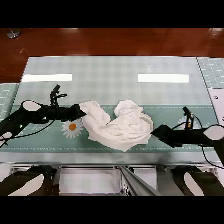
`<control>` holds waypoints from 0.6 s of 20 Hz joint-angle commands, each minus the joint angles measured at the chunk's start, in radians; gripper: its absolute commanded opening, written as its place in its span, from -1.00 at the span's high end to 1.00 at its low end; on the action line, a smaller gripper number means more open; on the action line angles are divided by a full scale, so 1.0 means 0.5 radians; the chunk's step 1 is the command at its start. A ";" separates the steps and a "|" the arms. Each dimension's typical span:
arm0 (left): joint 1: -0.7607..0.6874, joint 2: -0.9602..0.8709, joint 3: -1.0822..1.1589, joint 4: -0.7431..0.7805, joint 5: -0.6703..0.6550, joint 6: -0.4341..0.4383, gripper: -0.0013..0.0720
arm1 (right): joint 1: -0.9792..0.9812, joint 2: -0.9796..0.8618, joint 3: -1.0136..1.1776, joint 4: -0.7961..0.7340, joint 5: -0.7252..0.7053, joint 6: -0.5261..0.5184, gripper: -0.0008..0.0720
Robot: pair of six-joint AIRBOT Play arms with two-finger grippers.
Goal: Fold the shirts.
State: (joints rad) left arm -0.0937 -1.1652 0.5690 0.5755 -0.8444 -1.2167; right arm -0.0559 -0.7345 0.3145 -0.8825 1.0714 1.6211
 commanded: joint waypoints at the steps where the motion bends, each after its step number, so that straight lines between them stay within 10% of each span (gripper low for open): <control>1: -0.001 -0.001 0.006 -0.012 -0.027 0.002 0.92 | 0.278 -0.345 0.040 0.276 -0.361 -0.087 -0.71; 4: -0.001 0.000 0.007 -0.053 -0.072 0.005 0.92 | 0.416 -0.594 0.194 0.327 -0.437 -0.141 -0.38; 6: 0.001 0.002 0.010 -0.055 -0.092 0.004 0.92 | 0.443 -0.701 0.321 0.343 -0.393 -0.241 0.87; 12: 0.275 0.159 0.603 -0.510 -0.484 0.265 0.92 | 0.224 -0.714 1.388 -0.078 0.168 -0.277 0.90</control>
State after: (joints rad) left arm -0.0212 -1.1282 0.7288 0.4702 -0.9985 -1.1561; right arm 0.0990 -1.0775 0.7532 -0.8169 1.0294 1.4834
